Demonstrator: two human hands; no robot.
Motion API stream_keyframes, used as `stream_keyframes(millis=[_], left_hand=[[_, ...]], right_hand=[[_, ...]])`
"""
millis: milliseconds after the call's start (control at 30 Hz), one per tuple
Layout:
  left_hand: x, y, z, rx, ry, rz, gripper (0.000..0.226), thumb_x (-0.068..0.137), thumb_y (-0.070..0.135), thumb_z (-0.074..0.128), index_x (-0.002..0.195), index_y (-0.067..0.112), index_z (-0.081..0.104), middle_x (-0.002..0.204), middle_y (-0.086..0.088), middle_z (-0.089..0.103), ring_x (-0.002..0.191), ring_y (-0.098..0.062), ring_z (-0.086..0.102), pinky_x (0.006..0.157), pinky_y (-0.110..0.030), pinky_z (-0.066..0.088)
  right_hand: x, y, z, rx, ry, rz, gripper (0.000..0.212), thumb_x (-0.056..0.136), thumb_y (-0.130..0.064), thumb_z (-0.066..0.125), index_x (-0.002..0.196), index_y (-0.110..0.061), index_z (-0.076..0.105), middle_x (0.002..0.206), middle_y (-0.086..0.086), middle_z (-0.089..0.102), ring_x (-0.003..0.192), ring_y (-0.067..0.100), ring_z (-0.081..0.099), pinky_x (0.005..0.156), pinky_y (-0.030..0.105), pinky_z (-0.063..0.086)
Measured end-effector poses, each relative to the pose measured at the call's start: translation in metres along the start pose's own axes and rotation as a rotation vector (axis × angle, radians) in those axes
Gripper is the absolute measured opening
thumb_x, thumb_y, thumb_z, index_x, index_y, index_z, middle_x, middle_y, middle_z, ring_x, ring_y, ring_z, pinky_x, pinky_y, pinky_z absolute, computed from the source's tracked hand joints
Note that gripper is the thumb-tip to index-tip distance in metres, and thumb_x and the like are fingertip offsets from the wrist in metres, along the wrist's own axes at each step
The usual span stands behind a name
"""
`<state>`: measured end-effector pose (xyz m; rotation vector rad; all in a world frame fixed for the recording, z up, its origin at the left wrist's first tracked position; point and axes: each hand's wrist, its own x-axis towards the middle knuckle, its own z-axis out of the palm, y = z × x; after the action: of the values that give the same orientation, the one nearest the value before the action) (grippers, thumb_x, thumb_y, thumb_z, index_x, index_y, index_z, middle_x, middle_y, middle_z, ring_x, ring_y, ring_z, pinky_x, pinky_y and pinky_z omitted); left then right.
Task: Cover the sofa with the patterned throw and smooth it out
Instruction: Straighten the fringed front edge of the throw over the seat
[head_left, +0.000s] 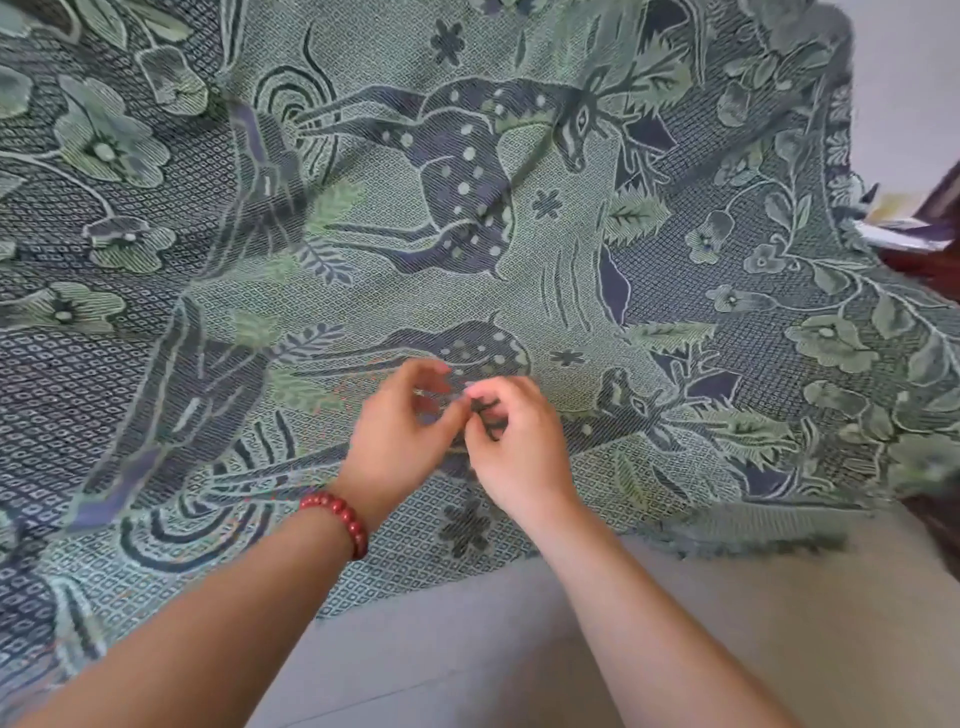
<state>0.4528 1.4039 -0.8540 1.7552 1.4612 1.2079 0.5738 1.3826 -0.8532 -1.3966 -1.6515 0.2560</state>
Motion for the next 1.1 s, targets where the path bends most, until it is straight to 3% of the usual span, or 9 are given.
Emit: stream_keyframes(millis=[133, 300, 500, 733, 900, 967, 1100], left_hand=[[-0.001, 0.025, 0.07, -0.053, -0.039, 0.014, 0.027, 0.081, 0.025, 0.071, 0.105, 0.025, 0.058, 0.095, 0.011, 0.064, 0.082, -0.001, 0.062, 0.075, -0.022, 0.05], [-0.008, 0.061, 0.178, -0.029, -0.102, -0.006, 0.024, 0.081, 0.019, 0.07, 0.103, 0.024, 0.059, 0.092, 0.014, 0.065, 0.077, 0.006, 0.061, 0.071, -0.023, 0.051], [-0.011, 0.089, 0.266, 0.061, 0.037, -0.061, 0.028, 0.08, 0.016, 0.069, 0.101, 0.031, 0.057, 0.091, 0.012, 0.065, 0.085, -0.003, 0.062, 0.074, -0.018, 0.045], [-0.031, 0.097, 0.284, 0.161, 0.109, -0.167, 0.022, 0.083, 0.018, 0.065, 0.1, 0.031, 0.058, 0.088, 0.016, 0.064, 0.077, 0.003, 0.061, 0.072, -0.026, 0.053], [-0.046, 0.096, 0.272, 0.137, 0.13, -0.118, 0.023, 0.082, 0.019, 0.064, 0.096, 0.035, 0.058, 0.087, 0.017, 0.063, 0.082, 0.001, 0.061, 0.073, -0.028, 0.053], [-0.053, 0.091, 0.267, 0.151, 0.131, -0.106, 0.022, 0.082, 0.021, 0.066, 0.096, 0.035, 0.057, 0.088, 0.018, 0.062, 0.081, 0.002, 0.06, 0.072, -0.028, 0.054], [-0.079, 0.076, 0.252, 0.16, 0.115, -0.009, 0.019, 0.081, 0.019, 0.068, 0.094, 0.028, 0.058, 0.087, 0.012, 0.061, 0.077, -0.003, 0.062, 0.068, -0.031, 0.056]], right_hand=[[0.007, 0.058, -0.056, -0.007, 0.008, -0.014, 0.019, 0.077, -0.004, 0.063, 0.093, -0.013, 0.065, 0.091, -0.009, 0.054, 0.081, 0.018, 0.061, 0.078, 0.037, 0.053], [0.015, 0.155, -0.141, -0.037, -0.123, -0.004, 0.023, 0.077, -0.003, 0.063, 0.097, -0.013, 0.066, 0.09, -0.005, 0.056, 0.076, 0.012, 0.058, 0.076, 0.031, 0.052], [0.026, 0.236, -0.195, 0.011, -0.366, -0.177, 0.025, 0.077, -0.013, 0.066, 0.102, -0.016, 0.063, 0.094, -0.004, 0.061, 0.083, 0.009, 0.056, 0.078, 0.021, 0.046], [0.016, 0.257, -0.196, 0.117, -0.43, -0.25, 0.03, 0.079, -0.014, 0.066, 0.108, -0.017, 0.058, 0.095, -0.007, 0.06, 0.085, 0.005, 0.054, 0.076, 0.025, 0.048], [-0.009, 0.247, -0.186, 0.158, -0.307, -0.379, 0.021, 0.074, -0.008, 0.065, 0.079, -0.014, 0.045, 0.077, -0.006, 0.048, 0.066, 0.012, 0.045, 0.059, 0.024, 0.038], [-0.021, 0.245, -0.183, 0.138, -0.342, -0.446, 0.02, 0.074, -0.01, 0.064, 0.077, -0.015, 0.044, 0.079, -0.008, 0.043, 0.066, 0.009, 0.04, 0.055, 0.026, 0.038], [-0.046, 0.243, -0.185, 0.068, -0.406, -0.433, 0.012, 0.075, -0.019, 0.063, 0.078, -0.016, 0.052, 0.079, -0.007, 0.05, 0.07, 0.012, 0.048, 0.059, 0.03, 0.043]])
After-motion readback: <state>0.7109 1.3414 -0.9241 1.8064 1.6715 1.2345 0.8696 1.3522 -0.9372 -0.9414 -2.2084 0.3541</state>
